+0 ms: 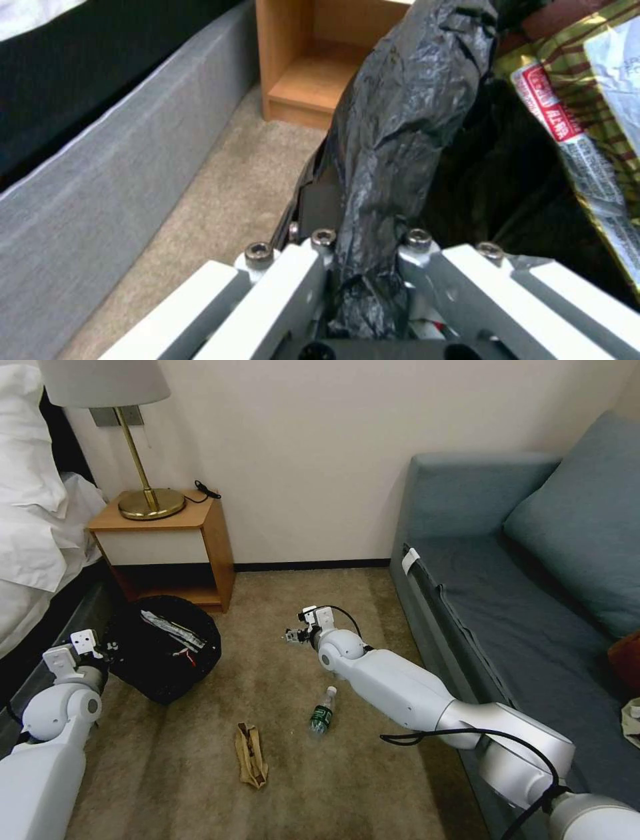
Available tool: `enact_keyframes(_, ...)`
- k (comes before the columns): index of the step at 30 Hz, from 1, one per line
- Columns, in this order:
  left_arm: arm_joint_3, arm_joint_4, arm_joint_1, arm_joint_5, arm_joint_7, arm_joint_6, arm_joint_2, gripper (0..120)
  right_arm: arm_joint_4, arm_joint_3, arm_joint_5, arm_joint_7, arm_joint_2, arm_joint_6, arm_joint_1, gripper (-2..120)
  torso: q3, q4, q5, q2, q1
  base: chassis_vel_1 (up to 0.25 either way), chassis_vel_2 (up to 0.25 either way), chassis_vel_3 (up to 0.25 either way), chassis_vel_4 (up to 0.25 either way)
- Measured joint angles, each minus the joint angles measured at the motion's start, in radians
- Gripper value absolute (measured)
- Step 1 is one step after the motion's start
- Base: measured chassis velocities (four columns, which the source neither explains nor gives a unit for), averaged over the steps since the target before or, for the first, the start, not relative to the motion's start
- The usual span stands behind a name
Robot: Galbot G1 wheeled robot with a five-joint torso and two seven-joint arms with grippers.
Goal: Pick up the trash bin, then pick up the garbage on the floor and place it into the trash bin.
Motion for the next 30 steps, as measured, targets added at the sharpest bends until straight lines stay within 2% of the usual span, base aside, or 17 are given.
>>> enact_keyframes(18, 0.005, -0.007, 0.016, 0.01, 0.0, -0.011, -0.011, 2, -0.005, -0.01, 0.0, 0.003, 0.004, 0.0, -0.006, 100, 0.0, 0.0001, 0.0, 0.0, 0.0, -0.073, 0.075, 0.081, -0.078)
enact_keyframes(30, 0.004, -0.009, 0.022, 0.015, 0.0, -0.016, -0.017, 2, -0.007, -0.019, 0.002, 0.004, 0.004, -0.002, -0.01, 100, 0.0, 0.0003, 0.0, 0.0, 0.0, 0.0, 0.0, 0.0, 0.0)
